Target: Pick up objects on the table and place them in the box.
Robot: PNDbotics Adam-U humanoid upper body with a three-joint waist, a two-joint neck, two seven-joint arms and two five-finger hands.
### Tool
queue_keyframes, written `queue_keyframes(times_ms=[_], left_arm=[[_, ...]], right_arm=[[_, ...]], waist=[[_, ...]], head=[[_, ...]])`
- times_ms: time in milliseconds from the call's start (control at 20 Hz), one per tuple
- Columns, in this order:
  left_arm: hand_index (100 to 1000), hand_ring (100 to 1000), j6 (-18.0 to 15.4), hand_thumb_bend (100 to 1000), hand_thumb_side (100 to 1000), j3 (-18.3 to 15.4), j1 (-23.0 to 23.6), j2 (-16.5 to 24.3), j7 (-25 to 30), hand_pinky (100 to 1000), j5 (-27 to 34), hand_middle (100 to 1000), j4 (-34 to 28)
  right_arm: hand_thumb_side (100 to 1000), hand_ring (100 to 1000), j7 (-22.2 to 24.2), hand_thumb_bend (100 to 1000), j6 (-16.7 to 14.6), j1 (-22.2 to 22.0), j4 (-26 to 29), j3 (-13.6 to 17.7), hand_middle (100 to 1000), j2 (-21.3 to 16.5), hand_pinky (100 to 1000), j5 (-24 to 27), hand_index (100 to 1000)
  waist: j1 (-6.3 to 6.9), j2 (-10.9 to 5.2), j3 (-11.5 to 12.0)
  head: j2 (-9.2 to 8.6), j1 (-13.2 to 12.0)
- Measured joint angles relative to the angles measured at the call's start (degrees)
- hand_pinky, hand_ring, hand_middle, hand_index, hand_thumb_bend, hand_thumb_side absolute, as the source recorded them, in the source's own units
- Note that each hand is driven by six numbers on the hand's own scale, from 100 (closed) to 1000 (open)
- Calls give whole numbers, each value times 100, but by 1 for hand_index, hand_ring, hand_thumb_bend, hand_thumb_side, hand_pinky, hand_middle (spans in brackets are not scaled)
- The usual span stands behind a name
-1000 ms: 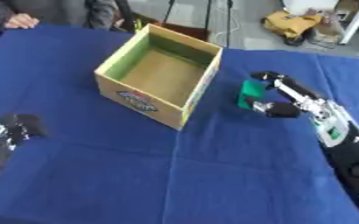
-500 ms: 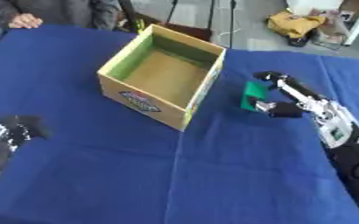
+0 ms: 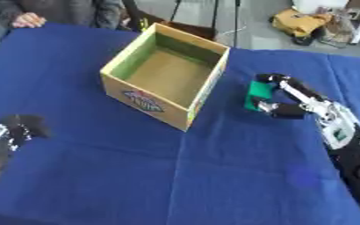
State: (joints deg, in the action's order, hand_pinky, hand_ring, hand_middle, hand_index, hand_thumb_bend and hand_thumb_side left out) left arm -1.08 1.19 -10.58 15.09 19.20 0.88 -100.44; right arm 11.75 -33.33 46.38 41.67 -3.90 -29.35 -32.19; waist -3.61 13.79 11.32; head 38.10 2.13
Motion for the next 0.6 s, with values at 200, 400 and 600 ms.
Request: queue_keyframes(times_ms=[200, 400, 600], left_arm=[[765, 658, -4, 351, 985, 0, 0, 0, 7, 865, 0, 578, 0], [765, 658, -2, 350, 986, 1, 0, 0, 18, 866, 0, 578, 0], [765, 658, -5, 350, 986, 1, 0, 0, 26, 866, 0, 579, 0]], right_arm=[[590, 894, 11, 156, 7, 0, -4, 0, 796, 0, 761, -16, 968], [476, 880, 7, 100, 26, -1, -4, 0, 744, 0, 741, -58, 963], [397, 844, -20, 100, 61, 4, 1, 1, 669, 0, 720, -112, 959]], waist=[[0, 1, 0], [0, 1, 0], [-1, 1, 0]], head=[[0, -2], [0, -13], [0, -21]])
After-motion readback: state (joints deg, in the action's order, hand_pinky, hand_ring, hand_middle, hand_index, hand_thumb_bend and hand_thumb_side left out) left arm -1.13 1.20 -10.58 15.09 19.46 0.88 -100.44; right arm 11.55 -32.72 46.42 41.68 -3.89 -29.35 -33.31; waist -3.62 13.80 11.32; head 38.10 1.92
